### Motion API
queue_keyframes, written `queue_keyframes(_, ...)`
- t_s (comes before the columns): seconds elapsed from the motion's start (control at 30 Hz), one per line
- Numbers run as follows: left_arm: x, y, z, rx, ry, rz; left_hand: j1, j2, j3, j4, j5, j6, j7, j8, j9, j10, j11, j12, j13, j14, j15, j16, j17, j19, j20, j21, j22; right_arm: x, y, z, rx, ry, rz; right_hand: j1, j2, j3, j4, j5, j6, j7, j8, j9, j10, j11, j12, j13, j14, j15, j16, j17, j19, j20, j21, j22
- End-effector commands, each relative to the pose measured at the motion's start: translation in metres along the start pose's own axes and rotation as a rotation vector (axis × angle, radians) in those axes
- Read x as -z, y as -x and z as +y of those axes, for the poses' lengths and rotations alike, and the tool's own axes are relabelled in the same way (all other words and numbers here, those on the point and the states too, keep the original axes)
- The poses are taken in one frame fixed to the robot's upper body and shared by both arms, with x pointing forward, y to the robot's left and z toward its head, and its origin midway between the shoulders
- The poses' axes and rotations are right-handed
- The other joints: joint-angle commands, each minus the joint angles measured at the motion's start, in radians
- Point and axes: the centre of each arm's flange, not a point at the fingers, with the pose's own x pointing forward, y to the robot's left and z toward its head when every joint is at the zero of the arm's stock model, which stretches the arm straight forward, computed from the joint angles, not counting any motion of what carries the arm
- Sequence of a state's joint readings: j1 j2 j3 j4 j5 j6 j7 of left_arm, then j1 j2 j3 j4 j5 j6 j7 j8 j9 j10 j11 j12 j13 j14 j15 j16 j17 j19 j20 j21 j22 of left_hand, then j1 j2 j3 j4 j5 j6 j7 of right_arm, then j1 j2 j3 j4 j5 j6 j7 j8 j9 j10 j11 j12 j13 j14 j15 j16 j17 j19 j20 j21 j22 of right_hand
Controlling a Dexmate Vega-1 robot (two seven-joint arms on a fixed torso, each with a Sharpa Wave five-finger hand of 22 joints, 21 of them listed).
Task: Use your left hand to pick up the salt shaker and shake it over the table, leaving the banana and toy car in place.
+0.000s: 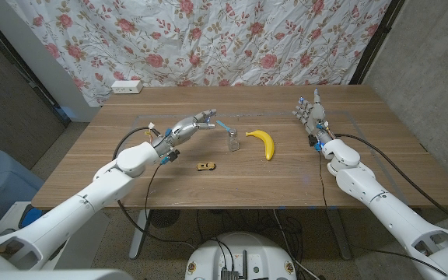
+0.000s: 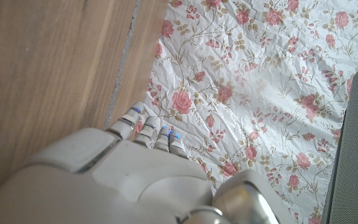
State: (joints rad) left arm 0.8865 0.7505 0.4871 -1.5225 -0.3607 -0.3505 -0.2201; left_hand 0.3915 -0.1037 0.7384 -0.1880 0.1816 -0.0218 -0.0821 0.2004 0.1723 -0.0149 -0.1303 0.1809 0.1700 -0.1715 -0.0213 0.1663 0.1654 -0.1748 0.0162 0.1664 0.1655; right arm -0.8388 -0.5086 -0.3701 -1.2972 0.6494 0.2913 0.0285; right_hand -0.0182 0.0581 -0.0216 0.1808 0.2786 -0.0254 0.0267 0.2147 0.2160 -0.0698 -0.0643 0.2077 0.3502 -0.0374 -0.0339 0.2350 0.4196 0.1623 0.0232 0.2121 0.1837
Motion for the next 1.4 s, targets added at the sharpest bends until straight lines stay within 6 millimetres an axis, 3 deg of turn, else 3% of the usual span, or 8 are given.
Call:
queue_keyframes(0.03,0.004,-0.011,-0.018,0.016,-0.051,0.006,0.016,-0.006,-0.003,0.003,-0.002,-0.011,0.002,-0.004,0.003,-0.010,-0.002,-0.001,0.005,-0.036,0.016,0.001,0.004,-0.075,0.007,0.004,0.002,0.000,0.000,0.000,0.001,0.000,0.000,0.000,0.102,-0.001,0.006,0.007,0.000,0.007,0.004,0.003,-0.006,0.000,0.007,0.004,-0.005,-0.034,0.004,0.005,0.005,-0.001,0.006,0.005)
queue_keyframes(0.77,0.011,-0.033,-0.034,0.047,-0.109,0.036,0.034,-0.023,-0.012,0.005,-0.004,-0.025,0.018,-0.001,0.003,-0.020,0.015,0.001,0.005,-0.066,0.032,0.006,0.004,-0.113,0.019,0.007,0.003,0.000,0.000,0.000,0.001,0.000,0.000,0.000,0.102,-0.001,0.005,0.007,-0.001,0.009,0.003,0.003,-0.006,0.000,0.007,0.004,-0.006,-0.036,0.004,0.005,0.005,-0.001,0.006,0.005)
queue_keyframes(1.4,0.018,-0.045,-0.047,0.047,-0.160,0.058,0.051,-0.034,-0.022,0.006,-0.008,0.026,0.031,0.020,0.003,0.032,0.014,0.017,0.004,-0.052,0.026,0.016,0.004,-0.126,0.021,0.014,0.003,0.000,0.000,0.000,0.001,0.000,0.000,0.000,0.102,-0.001,0.006,0.007,-0.001,0.008,0.003,0.003,-0.006,0.000,0.007,0.004,-0.006,-0.033,0.004,0.005,0.005,-0.001,0.006,0.005)
